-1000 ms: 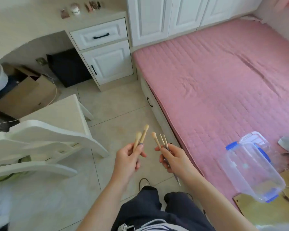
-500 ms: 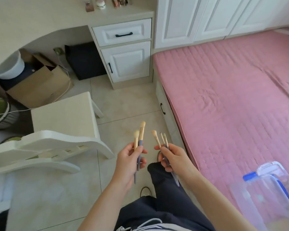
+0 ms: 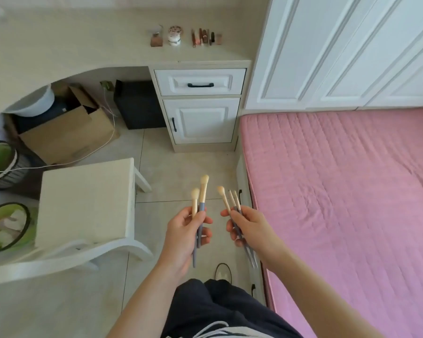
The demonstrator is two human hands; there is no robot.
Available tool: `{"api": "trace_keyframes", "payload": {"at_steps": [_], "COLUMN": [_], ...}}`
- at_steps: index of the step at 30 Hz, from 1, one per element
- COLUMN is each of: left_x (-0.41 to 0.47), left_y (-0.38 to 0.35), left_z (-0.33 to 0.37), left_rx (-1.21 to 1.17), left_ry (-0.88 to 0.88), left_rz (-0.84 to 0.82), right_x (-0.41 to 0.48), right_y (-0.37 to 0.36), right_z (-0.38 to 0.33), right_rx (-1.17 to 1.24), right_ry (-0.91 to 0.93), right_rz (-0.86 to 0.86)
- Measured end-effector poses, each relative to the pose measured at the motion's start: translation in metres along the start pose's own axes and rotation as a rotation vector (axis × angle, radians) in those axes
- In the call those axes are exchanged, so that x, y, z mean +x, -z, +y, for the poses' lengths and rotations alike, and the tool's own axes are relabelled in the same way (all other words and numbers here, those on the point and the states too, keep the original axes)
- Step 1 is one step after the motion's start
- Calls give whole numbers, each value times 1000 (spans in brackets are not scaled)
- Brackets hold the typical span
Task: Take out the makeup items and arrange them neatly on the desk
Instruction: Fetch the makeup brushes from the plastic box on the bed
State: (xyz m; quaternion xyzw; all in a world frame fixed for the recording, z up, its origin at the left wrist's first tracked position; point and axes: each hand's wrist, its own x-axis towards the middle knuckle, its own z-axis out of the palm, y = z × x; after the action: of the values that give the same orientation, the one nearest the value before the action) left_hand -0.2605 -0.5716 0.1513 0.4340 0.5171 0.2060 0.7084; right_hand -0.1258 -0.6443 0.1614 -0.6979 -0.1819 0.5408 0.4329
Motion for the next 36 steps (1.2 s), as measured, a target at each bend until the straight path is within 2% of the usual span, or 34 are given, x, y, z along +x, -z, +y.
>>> {"api": "trace_keyframes", "payload": {"at_steps": [13, 28, 36], "left_x": [110, 315, 385], "left_y": [-40, -35, -47], "left_z": [59, 206, 246], "left_rx": [-51, 65, 44], "left_ry": [42, 4, 40], "left_rz": [10, -49, -66], "right_x": [116, 302, 367], "right_y": [28, 27, 34], "right_z": [-68, -212, -256], "right_rx": [-21, 80, 123], "right_ry": [-21, -23, -46], "right_rz": [-30, 63, 99]}}
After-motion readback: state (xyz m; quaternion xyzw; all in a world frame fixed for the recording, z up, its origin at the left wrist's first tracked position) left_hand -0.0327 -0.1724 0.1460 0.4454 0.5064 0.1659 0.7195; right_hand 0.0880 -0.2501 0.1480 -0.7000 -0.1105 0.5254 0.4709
